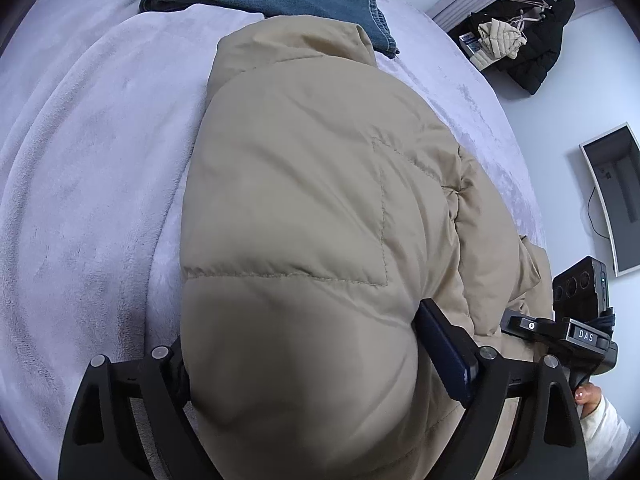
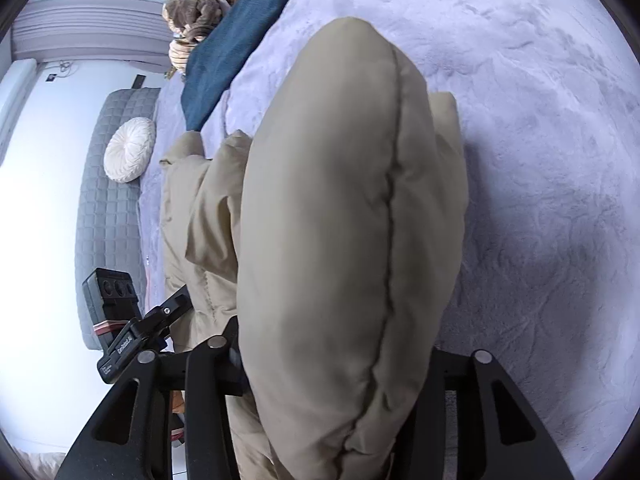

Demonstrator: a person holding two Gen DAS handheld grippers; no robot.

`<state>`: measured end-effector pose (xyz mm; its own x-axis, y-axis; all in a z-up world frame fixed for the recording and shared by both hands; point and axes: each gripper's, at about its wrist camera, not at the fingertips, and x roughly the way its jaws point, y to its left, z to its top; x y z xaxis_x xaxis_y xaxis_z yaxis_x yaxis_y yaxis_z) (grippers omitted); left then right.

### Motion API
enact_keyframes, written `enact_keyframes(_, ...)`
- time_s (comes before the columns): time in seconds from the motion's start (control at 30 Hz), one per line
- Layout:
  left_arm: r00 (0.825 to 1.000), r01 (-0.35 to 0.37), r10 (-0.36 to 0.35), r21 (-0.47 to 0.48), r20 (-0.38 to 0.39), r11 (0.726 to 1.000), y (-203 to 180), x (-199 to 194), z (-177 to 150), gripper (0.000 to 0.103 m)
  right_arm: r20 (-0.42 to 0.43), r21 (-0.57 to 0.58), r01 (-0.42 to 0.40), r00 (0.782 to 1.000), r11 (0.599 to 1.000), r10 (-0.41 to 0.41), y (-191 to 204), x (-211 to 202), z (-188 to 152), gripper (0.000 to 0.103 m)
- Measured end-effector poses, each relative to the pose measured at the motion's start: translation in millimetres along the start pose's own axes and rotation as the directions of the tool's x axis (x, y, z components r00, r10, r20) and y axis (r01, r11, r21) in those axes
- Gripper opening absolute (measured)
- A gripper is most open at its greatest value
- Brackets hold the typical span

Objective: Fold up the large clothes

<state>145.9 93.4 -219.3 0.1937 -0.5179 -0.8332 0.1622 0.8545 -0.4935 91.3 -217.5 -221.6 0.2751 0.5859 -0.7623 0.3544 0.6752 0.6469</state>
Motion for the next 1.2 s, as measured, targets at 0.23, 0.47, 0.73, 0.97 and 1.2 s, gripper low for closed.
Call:
enact_keyframes(0.23,0.983,-0.13,0.119,0.07,0.14,0.989,-14,-51,9,0.093,0.139,-0.061,0.248,0.961,0.967,-0.238,26,-72,-26,0.064)
enact_keyframes(0.47,0.965,-0.177,0.151,0.113,0.213,0.978,-29,-47,59,0.091,0.24,-0.171,0.159,0.964,0.972,-0.115,78,-86,-19,0.017)
enact_keyframes(0.73,0.948,-0.28,0.25,0.147,0.197,0.949,-59,-2,47,0.091,0.257,-0.123,0.388,0.901,0.913,-0.349,67,-24,-15,0.008)
enact_keyframes(0.97,0.938,-0.323,0.29,0.172,0.19,0.931,-72,12,47,0.091,0.195,-0.034,0.31,0.934,0.95,-0.298,9,-14,-3,0.0)
enact_keyframes(1.2,0.937,-0.327,0.295,0.173,0.186,0.929,-65,5,43,0.092,0.173,-0.071,0.331,0.933,0.941,-0.315,37,-37,-19,0.005)
